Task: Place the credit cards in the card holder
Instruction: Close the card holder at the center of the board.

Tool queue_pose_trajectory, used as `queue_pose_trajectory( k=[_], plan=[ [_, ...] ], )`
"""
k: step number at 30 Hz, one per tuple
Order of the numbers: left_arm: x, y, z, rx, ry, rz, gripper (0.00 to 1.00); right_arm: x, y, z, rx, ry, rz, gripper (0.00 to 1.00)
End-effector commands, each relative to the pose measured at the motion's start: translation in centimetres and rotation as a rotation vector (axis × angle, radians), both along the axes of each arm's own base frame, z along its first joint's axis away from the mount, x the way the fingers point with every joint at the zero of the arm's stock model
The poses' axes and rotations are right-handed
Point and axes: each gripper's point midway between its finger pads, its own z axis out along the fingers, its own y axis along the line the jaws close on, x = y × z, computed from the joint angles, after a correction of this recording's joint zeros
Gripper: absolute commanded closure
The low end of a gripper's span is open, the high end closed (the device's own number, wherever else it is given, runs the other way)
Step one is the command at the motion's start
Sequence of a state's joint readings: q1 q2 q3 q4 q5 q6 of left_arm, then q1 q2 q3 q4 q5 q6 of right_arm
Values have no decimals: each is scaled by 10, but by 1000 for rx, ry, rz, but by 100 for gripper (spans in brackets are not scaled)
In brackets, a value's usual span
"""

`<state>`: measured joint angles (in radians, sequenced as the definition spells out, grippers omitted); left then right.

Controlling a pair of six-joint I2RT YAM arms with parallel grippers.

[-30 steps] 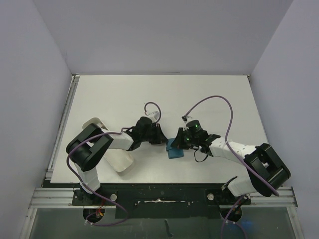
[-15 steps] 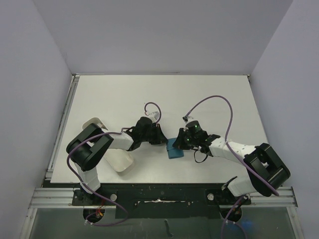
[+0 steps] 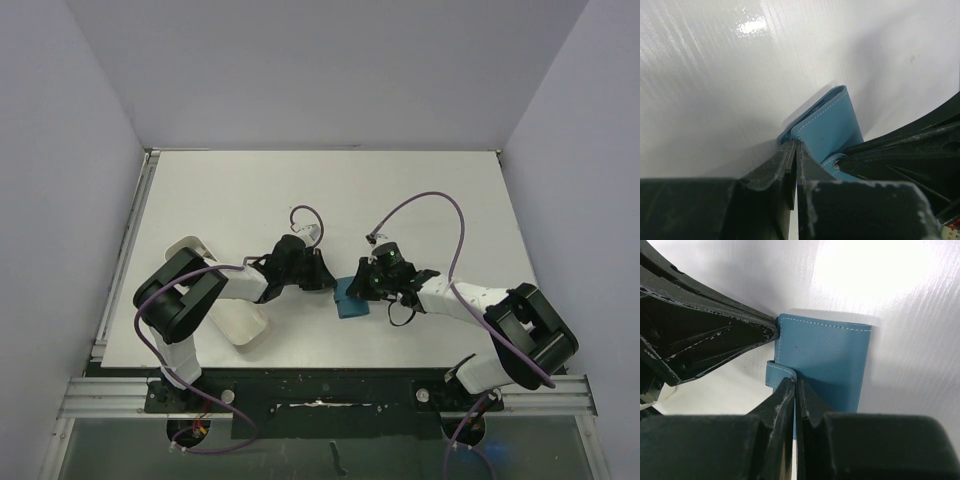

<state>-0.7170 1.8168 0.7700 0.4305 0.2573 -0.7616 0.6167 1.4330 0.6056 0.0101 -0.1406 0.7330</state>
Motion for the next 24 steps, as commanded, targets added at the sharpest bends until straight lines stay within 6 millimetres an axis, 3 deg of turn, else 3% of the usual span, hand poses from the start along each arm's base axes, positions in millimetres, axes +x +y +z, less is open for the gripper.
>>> queue_pose_trajectory(
  k=[1,6,12,15,20,24],
  plan=[
    [8,-3,4,-1,-33,-2,97,10,-9,-4,-31,-36,-33,100],
    [9,-5,11,-17,-34,-3,97,10,-11,-5,-23,-32,-33,100],
    [16,-19,54,-113,-75,-4,97,9,-10,-5,-12,-30,-28,100],
    [18,-30,66,-165,-83,-27,97,8,-9,-5,-6,-30,-26,100],
    [19,-46,64,-224,-69,-73,98,8,-8,-3,0,-32,-20,100],
    [21,-46,46,-195,-51,-71,98,9,-6,2,8,-38,-14,100]
  ],
)
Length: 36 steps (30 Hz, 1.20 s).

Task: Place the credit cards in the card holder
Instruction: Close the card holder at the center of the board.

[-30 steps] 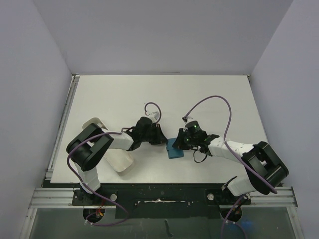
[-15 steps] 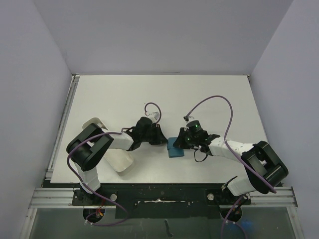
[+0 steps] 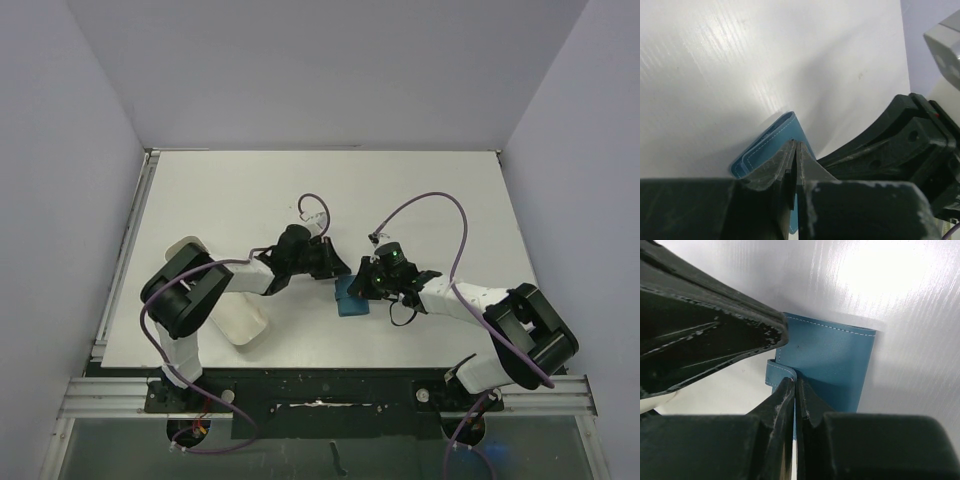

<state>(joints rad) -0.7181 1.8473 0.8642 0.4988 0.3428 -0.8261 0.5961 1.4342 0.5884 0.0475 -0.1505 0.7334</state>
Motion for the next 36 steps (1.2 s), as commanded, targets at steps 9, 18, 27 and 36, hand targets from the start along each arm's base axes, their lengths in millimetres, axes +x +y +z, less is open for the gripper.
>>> queue_pose_trajectory(
  k=[9,18,27,36],
  plan=[
    [5,0,-26,63,-13,-21,98,7,-2,18,12,-53,-8,100],
    [3,4,-32,82,-12,-16,98,10,-11,14,6,-44,-39,100],
    [2,4,-34,81,-7,-17,98,8,-15,-2,2,-1,-45,100],
    [1,3,-29,76,-6,-21,98,2,-17,-10,4,29,-48,100]
  ],
)
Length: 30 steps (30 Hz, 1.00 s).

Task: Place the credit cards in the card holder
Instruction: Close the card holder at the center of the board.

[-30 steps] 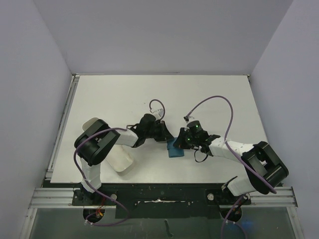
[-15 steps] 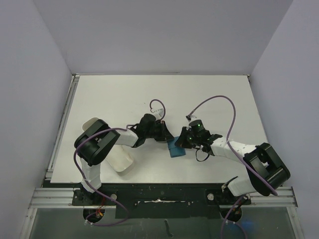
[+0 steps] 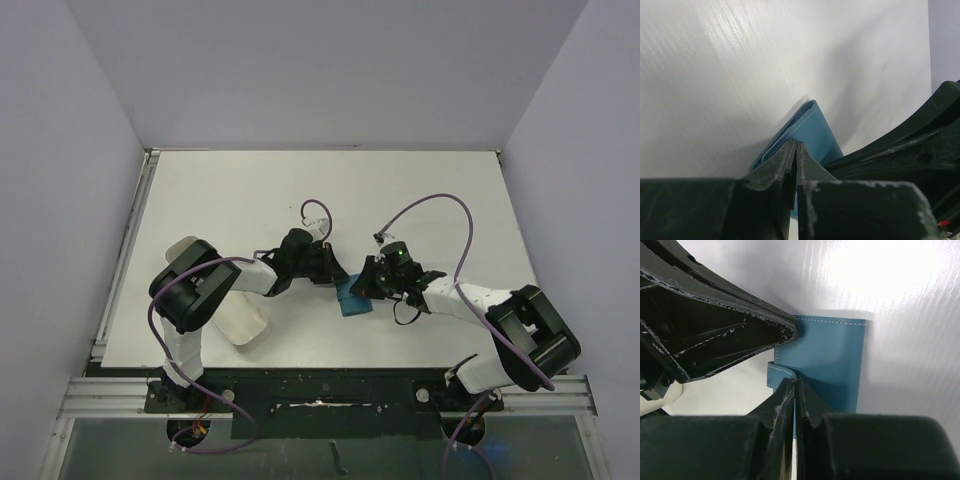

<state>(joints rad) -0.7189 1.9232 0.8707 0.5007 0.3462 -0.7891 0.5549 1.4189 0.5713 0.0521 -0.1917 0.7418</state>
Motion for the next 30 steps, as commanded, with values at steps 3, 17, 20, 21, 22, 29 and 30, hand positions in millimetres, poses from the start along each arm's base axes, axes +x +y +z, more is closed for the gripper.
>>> queue_pose_trajectory(
  k=[3,17,20,21,22,29,30],
  plan=[
    [3,1,12,7,-39,2,98,1,-12,-14,-33,18,-38,100],
    [-4,-10,42,-34,-83,-31,97,1,-23,-31,-14,56,-66,100],
    [-10,-12,46,-41,-89,-45,97,-2,-24,-36,-14,72,-69,100],
    [-12,-12,45,-31,-86,-46,97,-3,-26,-38,-15,77,-73,100],
    [-14,-11,42,-17,-80,-41,97,-4,-27,-40,-15,82,-78,100],
    [-26,-4,24,60,-54,-34,98,-11,-35,-54,-39,137,-105,100],
    [-26,-5,24,63,-54,-36,98,-13,-36,-56,-43,144,-106,100]
  ],
)
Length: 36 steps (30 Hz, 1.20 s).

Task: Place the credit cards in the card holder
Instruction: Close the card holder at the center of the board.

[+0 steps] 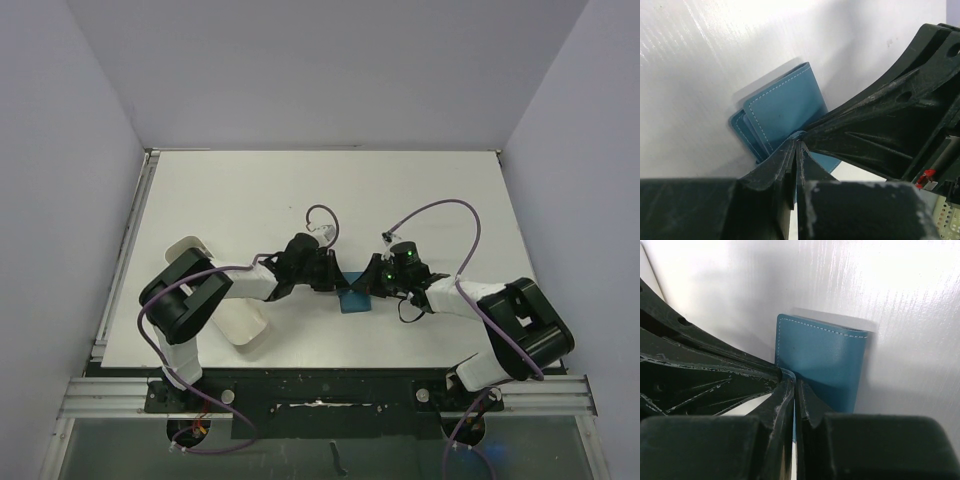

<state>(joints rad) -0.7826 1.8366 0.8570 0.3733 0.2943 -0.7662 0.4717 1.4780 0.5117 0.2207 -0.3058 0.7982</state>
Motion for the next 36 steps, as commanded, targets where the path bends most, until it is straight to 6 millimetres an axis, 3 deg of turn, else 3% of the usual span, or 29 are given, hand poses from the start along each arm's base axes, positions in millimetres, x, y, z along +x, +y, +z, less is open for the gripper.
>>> queue_pose_trajectory(
  k=[1,11,20,26,31,36],
  plan=[
    [1,-3,15,2,-57,-5,99,-24,-35,-50,-170,132,-62,100],
    [2,6,-7,152,-33,29,99,-34,-46,-63,-271,185,-77,100],
    [0,10,-20,209,2,33,99,-17,-40,-30,-286,116,-82,91],
    [2,9,-20,213,2,36,99,-12,-40,-21,-304,93,-83,97],
    [3,9,-21,226,8,34,99,-16,-43,-30,-338,111,-70,100],
    [2,12,-23,237,18,44,100,-31,-48,-54,-363,167,-75,100]
  ],
)
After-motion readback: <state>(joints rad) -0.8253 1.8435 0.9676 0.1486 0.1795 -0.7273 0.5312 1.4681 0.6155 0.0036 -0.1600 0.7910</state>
